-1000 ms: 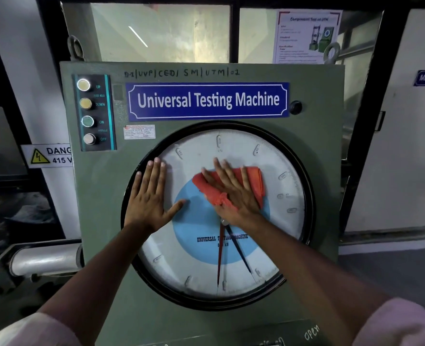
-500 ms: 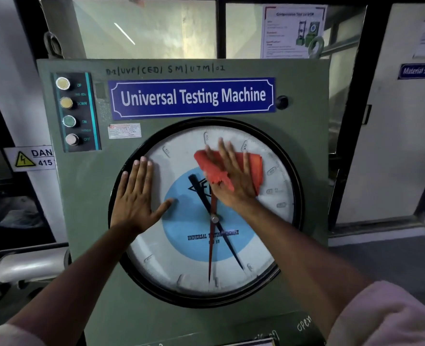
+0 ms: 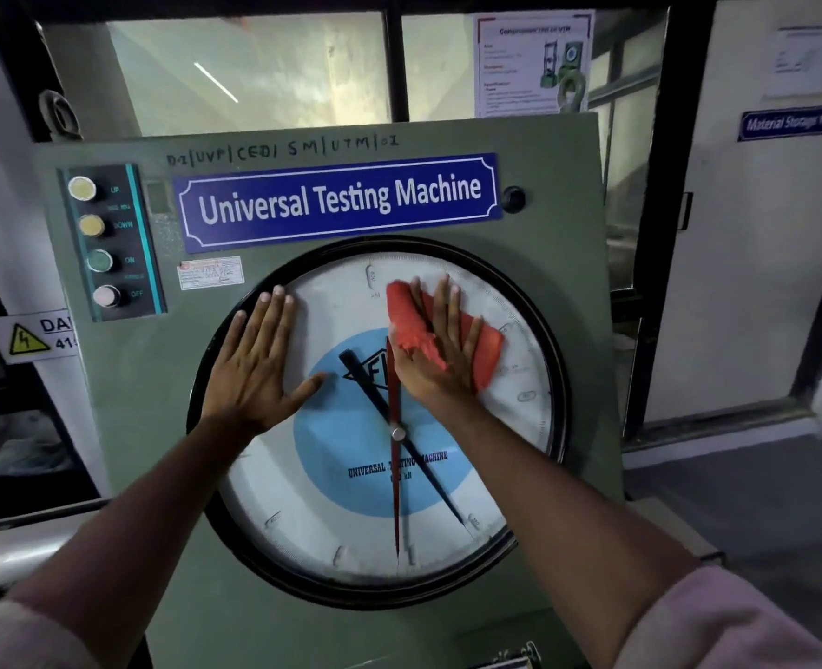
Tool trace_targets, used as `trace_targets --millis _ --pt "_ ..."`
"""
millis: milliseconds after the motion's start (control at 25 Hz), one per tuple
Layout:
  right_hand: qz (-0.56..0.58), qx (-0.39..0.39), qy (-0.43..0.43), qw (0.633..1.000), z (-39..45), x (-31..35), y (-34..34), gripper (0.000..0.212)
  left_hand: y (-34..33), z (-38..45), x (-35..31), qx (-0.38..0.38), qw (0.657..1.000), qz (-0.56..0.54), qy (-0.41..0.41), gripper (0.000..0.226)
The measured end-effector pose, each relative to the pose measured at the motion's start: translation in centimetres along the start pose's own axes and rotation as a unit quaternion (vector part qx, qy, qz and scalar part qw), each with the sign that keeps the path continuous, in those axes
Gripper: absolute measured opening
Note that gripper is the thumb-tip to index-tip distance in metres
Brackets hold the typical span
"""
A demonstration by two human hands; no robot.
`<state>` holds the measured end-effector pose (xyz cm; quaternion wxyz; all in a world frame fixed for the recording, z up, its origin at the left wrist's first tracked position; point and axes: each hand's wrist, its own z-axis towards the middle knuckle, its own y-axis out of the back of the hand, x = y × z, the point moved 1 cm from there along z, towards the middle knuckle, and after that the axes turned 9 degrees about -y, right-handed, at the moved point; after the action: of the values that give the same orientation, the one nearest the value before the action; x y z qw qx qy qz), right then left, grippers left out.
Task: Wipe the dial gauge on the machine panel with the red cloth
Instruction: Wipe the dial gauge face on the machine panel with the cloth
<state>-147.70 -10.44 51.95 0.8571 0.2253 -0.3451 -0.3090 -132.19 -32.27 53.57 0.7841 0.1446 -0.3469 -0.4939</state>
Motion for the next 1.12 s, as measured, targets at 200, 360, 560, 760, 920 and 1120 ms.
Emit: trace_targets --millis 200,360,560,760,920,1120 --pt "-0.030 -0.020 0.129 0.991 -0.6 5.8 -1.0 0.092 -0.3 -1.4 -0.4 -0.025 0.999 0.000 0.033 0.110" --pt "-0.096 -0.013 0.243 0.965 1.6 4.4 0.0 0.085 -0.5 -1.7 -0.5 -0.033 0.998 -0.013 0.049 0.109" --pt "-0.028 -0.132 0.023 0.991 1.7 -3.4 0.3 0.076 -0.9 -0.3 -0.4 -0.032 0.999 0.002 0.015 0.111" --pt "0.015 -0.095 -0.122 0.988 -6.4 -8.1 -3.7 0.082 -1.2 2.4 -0.6 -0.032 0.999 0.020 -0.023 0.111" --pt "0.031 -0.104 -0.138 0.985 -3.1 -6.0 -2.5 0.081 -1.7 2.3 -0.7 -0.044 0.999 0.020 -0.023 0.111" --pt "0.037 -0.120 -0.008 0.992 0.8 1.5 -2.0 0.088 -1.4 2.0 -0.8 -0.061 0.998 0.009 -0.019 0.110"
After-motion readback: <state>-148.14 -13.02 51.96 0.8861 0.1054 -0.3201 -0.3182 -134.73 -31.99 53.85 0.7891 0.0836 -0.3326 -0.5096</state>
